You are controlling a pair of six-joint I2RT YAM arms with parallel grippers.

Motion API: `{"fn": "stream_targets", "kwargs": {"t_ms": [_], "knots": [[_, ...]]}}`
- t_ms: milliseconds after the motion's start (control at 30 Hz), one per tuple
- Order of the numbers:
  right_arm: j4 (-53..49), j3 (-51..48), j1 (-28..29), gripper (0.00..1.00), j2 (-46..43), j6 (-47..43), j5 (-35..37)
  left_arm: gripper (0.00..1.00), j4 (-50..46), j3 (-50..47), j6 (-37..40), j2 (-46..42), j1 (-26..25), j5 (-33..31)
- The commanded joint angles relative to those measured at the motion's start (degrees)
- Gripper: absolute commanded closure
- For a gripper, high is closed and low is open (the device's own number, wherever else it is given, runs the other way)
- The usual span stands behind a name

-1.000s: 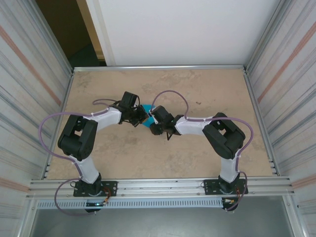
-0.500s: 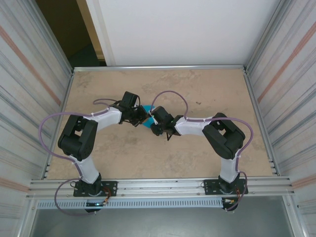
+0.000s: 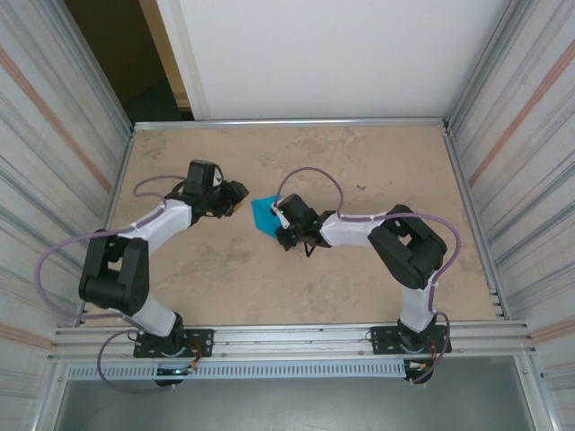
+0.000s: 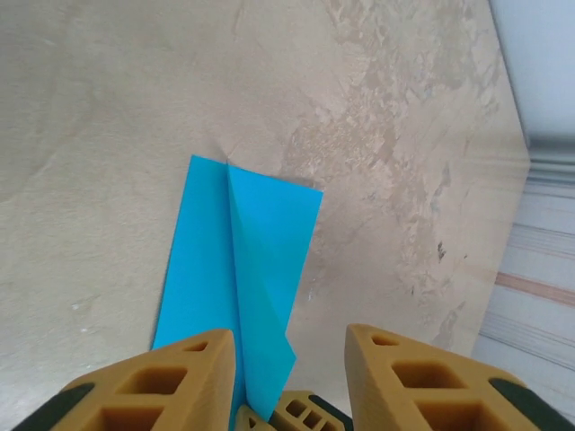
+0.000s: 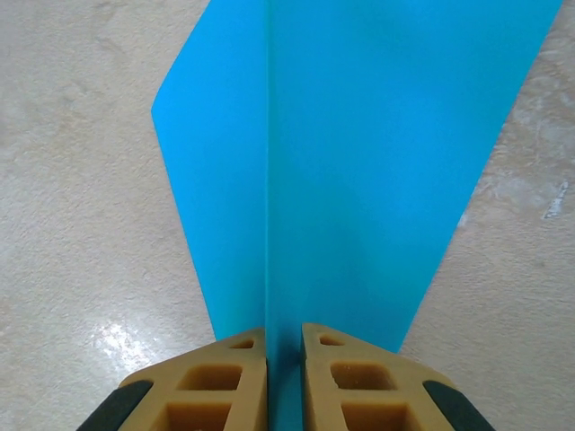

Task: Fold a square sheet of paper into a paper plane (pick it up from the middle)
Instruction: Fourth fold the wing at the center of the table.

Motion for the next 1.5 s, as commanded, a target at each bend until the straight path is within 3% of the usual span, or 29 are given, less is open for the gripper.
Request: {"fn": "stream_targets", "kwargs": {"t_ms": [0,233,667,1467], "knots": [[2.0,-1.7,-2.1,0.86,-0.7,2.0,-6.1,0.59,5.8,-5.2,0.2,-2.6,0.0,1.2],[7.4,-4.8,-6.7,0.89,-1.4,6.3,-17.0,0.55,22.8,-12.8,-3.2,1.6,-1.6,8.9],[10.8,-6.3,-10.8,0.9,-0.2,10.1,-27.2,0.49,34.4,-12.4,0.3,11.2,-6.3,12.8],[12.4,-6.9,-12.3,0.9,1.3,11.8,-29.5,0.51,26.3,-6.3,7.4,15.4,-8.1,12.2]]}}
